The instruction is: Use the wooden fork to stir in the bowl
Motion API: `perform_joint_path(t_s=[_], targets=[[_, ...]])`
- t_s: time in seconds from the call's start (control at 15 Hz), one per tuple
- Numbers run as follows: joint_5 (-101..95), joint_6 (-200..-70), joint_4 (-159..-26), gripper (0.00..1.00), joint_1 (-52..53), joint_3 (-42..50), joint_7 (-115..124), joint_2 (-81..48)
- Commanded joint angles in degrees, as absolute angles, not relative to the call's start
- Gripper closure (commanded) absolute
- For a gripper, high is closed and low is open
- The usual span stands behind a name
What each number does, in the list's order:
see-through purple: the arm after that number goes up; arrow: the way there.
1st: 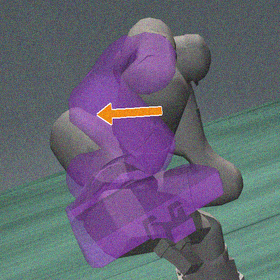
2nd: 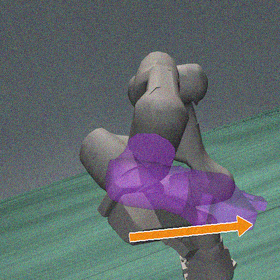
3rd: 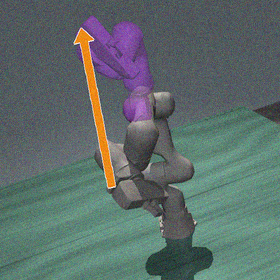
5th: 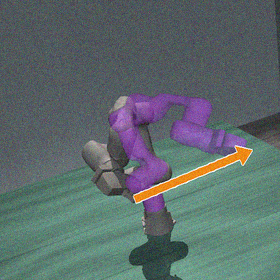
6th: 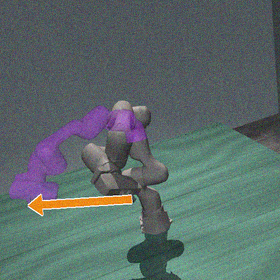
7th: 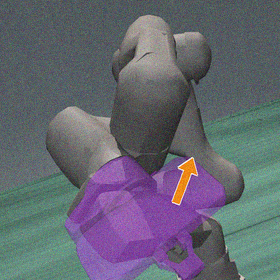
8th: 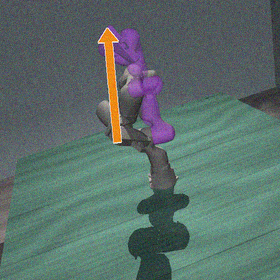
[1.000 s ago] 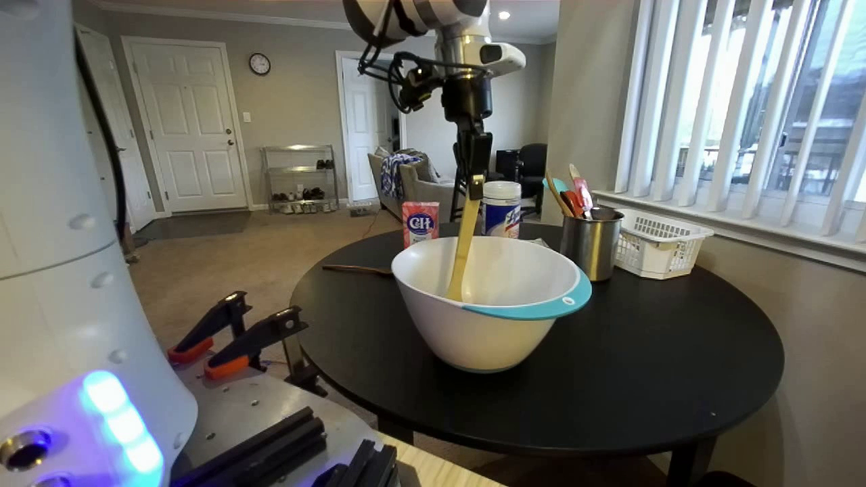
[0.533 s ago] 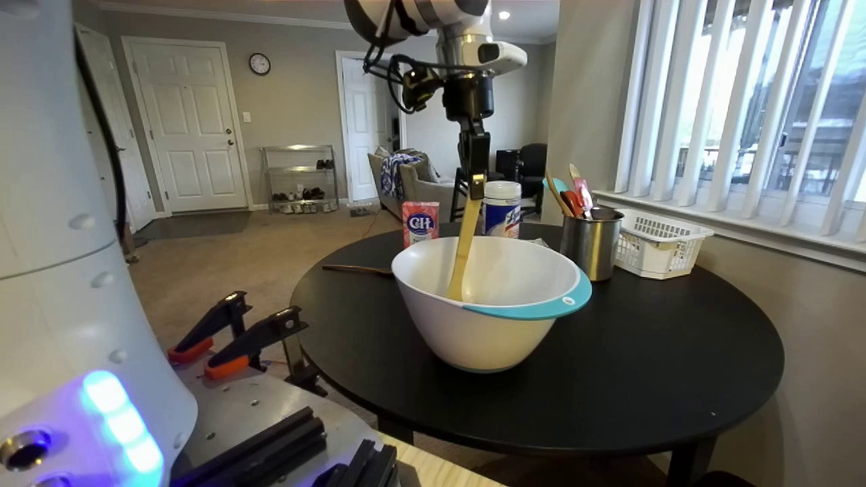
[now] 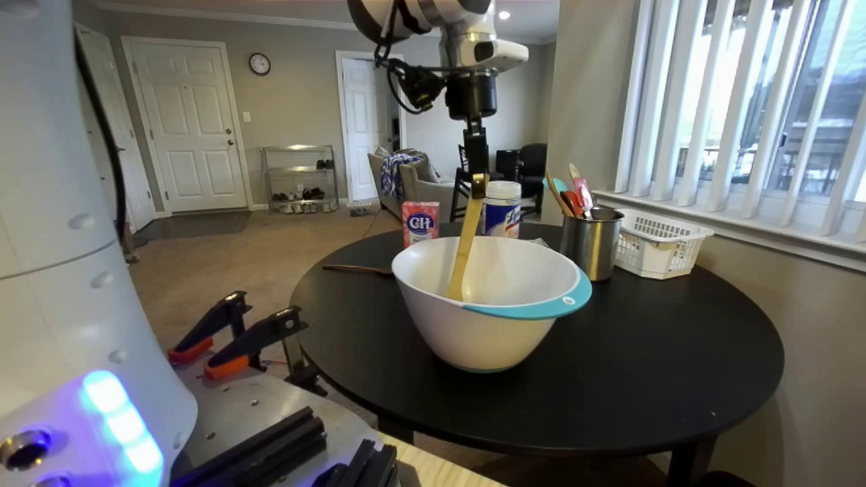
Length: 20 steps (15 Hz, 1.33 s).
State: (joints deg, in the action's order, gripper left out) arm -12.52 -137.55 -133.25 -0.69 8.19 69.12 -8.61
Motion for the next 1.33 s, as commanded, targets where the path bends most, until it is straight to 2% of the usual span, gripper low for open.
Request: perform_joint_path(t_s=[0.0,0.4,0.53,1.13,1.27], targets=[[-9.4,-139.2,-132.5,0.97,-0.7,7.8,75.2,-9.8],[-15.2,-138.7,-131.5,0.97,0.4,8.4,82.1,-10.9],[-17.5,-138.2,-131.3,0.62,0.7,8.5,84.4,-10.9],[-20.2,-137.3,-129.8,0.06,1.1,8.6,88.4,-13.3],[-19.8,-136.7,-129.5,0.00,1.1,8.5,87.7,-13.5]])
